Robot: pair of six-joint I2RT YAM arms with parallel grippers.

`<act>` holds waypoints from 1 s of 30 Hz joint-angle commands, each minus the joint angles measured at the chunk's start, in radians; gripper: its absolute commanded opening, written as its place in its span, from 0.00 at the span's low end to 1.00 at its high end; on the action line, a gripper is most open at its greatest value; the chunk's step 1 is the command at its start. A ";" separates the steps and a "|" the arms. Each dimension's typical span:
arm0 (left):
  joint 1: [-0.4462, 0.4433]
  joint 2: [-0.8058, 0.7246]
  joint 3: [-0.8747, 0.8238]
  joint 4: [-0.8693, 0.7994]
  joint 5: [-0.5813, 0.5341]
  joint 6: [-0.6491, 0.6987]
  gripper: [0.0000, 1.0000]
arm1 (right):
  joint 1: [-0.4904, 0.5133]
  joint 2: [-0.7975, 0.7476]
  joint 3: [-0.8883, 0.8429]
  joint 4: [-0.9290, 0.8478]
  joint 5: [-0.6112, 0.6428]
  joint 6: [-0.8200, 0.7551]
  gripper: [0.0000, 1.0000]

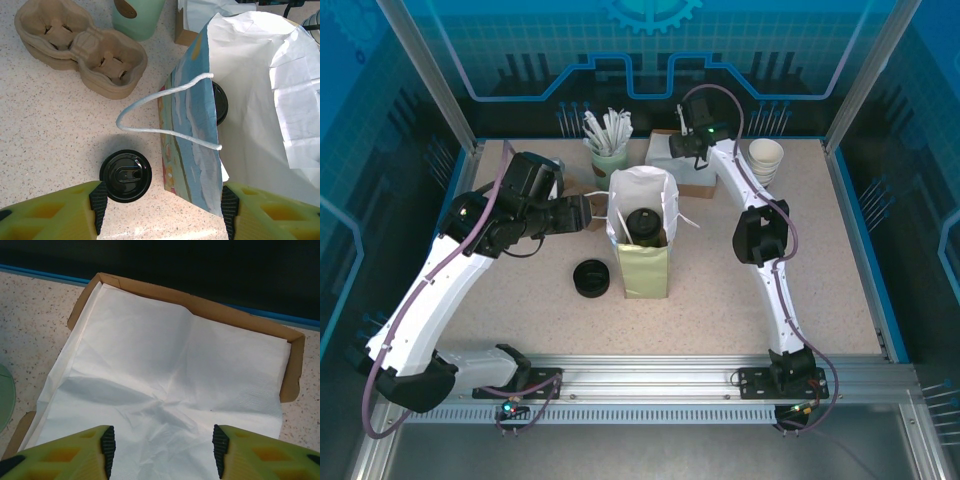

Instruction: Pack the takeout coffee

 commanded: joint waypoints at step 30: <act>0.017 -0.019 -0.030 0.021 0.019 0.031 0.64 | 0.000 0.129 0.005 -0.022 -0.006 0.009 0.36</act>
